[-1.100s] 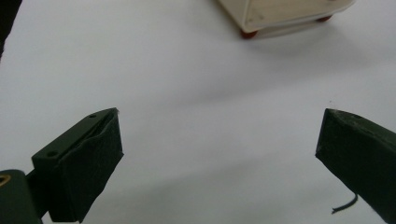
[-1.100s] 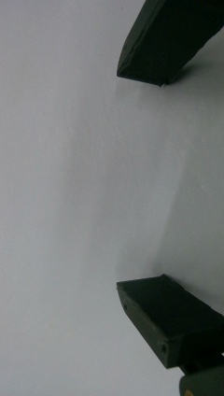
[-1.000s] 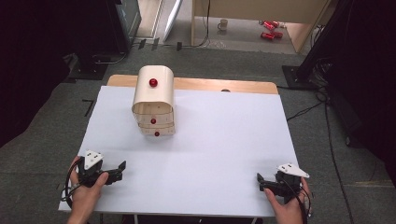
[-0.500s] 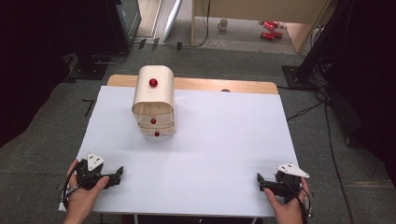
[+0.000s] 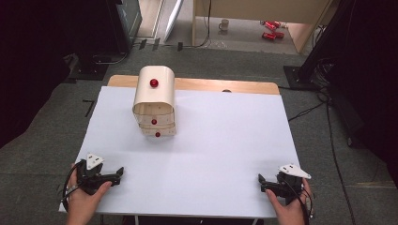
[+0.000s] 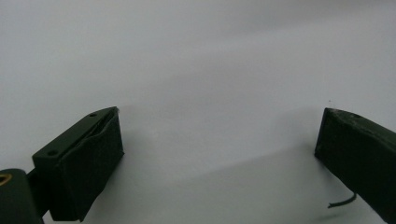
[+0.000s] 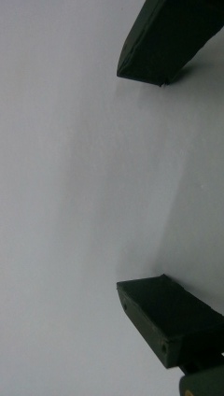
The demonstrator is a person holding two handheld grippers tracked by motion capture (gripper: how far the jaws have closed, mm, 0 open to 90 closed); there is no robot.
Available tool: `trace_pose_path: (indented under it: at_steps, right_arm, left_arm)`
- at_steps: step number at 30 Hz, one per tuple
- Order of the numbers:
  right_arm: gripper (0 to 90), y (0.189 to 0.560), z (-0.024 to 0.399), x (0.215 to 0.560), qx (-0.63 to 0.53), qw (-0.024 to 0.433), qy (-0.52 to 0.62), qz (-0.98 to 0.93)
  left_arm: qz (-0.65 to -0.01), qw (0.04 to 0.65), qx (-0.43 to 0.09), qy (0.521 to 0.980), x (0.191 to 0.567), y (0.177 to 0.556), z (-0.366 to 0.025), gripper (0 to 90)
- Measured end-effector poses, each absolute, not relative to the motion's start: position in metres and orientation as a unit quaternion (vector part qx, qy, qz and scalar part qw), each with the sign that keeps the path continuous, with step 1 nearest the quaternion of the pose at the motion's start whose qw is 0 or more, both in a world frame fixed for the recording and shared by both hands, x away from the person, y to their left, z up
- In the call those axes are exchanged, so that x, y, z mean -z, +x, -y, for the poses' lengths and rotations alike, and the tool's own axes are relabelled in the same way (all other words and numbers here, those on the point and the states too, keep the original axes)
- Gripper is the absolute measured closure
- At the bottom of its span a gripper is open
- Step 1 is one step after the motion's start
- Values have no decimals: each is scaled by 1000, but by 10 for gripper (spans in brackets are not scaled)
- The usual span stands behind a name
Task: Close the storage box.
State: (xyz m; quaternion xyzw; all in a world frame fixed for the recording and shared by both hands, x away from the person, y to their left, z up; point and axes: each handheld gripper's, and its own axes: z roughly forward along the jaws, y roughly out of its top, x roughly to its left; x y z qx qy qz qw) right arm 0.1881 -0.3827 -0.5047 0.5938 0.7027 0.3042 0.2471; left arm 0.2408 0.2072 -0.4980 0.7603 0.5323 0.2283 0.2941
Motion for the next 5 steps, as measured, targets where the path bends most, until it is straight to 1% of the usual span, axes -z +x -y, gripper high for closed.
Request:
trace_pose_path:
  at_steps: [5]
  right_arm:
    - [9,188,383,505,-304,246,594,-703]
  left_arm:
    - [-532,294,-229,760,498,241,-207,10]
